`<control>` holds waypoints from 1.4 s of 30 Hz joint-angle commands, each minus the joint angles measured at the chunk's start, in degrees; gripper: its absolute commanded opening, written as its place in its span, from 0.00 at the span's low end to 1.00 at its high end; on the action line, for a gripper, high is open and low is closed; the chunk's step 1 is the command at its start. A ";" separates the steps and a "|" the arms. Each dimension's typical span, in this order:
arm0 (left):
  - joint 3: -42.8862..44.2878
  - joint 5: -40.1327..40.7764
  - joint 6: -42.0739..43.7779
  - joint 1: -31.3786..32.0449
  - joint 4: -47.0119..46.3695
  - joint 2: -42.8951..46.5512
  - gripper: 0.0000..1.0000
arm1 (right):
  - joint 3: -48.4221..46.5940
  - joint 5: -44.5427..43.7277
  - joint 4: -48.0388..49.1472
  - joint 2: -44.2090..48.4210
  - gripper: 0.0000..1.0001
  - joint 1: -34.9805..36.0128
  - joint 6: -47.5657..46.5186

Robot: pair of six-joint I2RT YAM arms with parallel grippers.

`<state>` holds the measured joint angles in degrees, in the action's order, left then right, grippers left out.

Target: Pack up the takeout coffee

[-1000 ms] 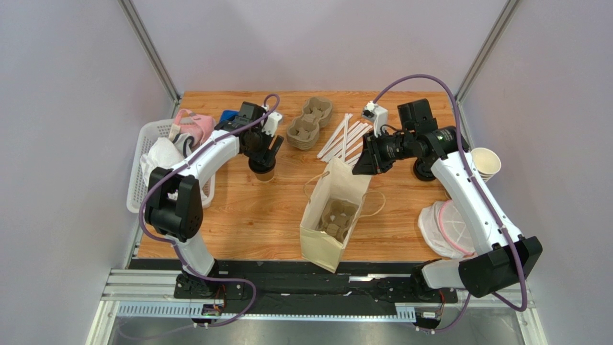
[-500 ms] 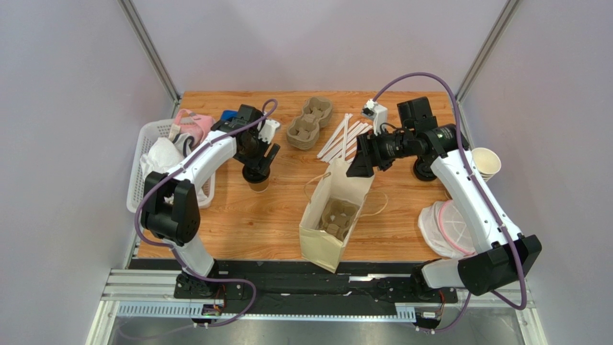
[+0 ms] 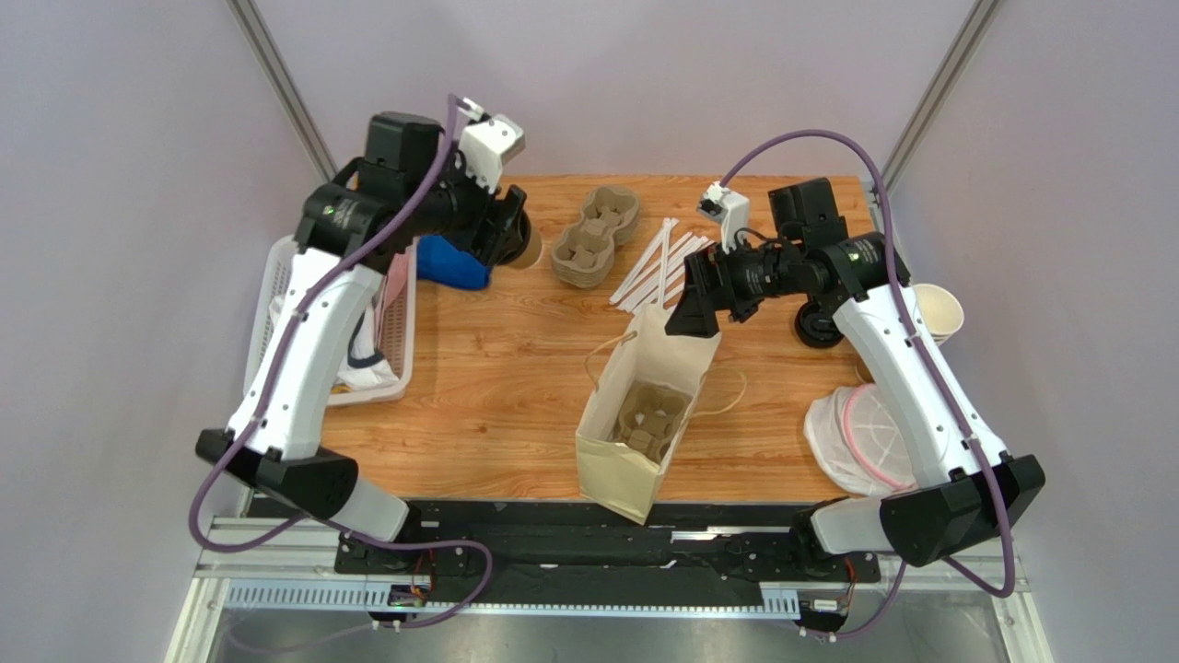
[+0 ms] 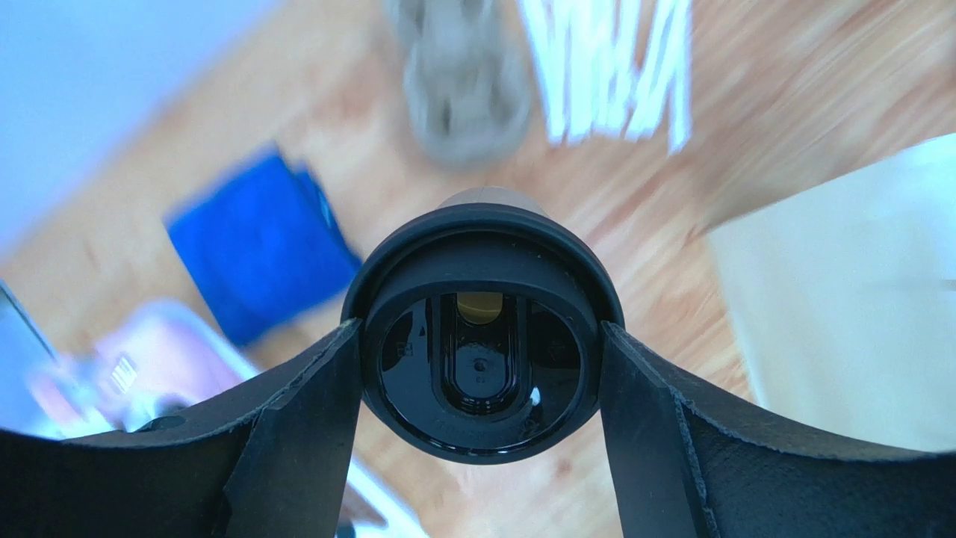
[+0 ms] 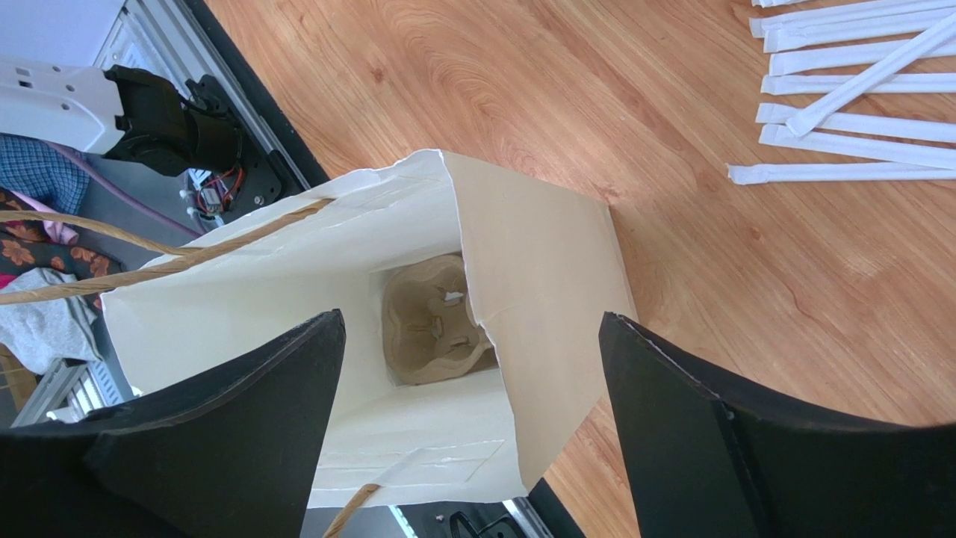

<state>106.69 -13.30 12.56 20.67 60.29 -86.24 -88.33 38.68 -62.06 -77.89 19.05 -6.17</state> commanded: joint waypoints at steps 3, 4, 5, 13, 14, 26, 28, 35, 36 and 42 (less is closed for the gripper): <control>21.95 -7.35 4.22 10.06 9.39 2.66 0.00 | -2.54 -3.08 -1.13 1.16 0.91 -0.15 -2.17; 24.24 -7.18 4.67 12.10 9.75 1.78 0.00 | -2.63 -3.34 -1.22 1.16 0.91 -0.15 -2.18; 28.18 -6.83 5.10 14.12 10.19 1.43 0.00 | -2.89 -3.69 -1.31 1.16 0.92 -0.15 -2.26; 30.95 0.28 10.64 36.98 11.34 -2.44 0.00 | -3.60 -3.78 -2.36 1.25 0.94 -0.15 -2.61; 29.38 1.08 10.82 38.38 11.34 -2.71 0.00 | -3.69 -3.78 -2.36 1.25 0.93 -0.06 -2.70; 20.66 11.18 12.41 48.42 11.78 -8.15 0.00 | -2.37 -1.06 -1.04 -0.25 0.77 -0.06 -3.14; 18.30 12.59 12.40 48.33 11.69 -8.42 0.00 | -1.49 -0.10 -0.95 -0.07 0.62 -0.06 -2.79; 8.10 14.53 14.07 48.33 8.80 -6.14 0.00 | 2.11 1.58 -0.87 3.08 0.05 -0.06 -1.04; 7.05 14.10 14.16 48.33 8.44 -5.61 0.00 | 3.07 1.84 -0.87 3.53 0.04 -0.06 -0.68; -3.24 11.28 16.01 48.33 1.50 -3.24 0.00 | 7.82 4.21 -0.16 5.90 0.00 -0.06 1.69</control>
<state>107.11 -0.34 26.26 68.86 67.96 -93.47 -83.64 40.01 -63.11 -74.76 19.03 -6.57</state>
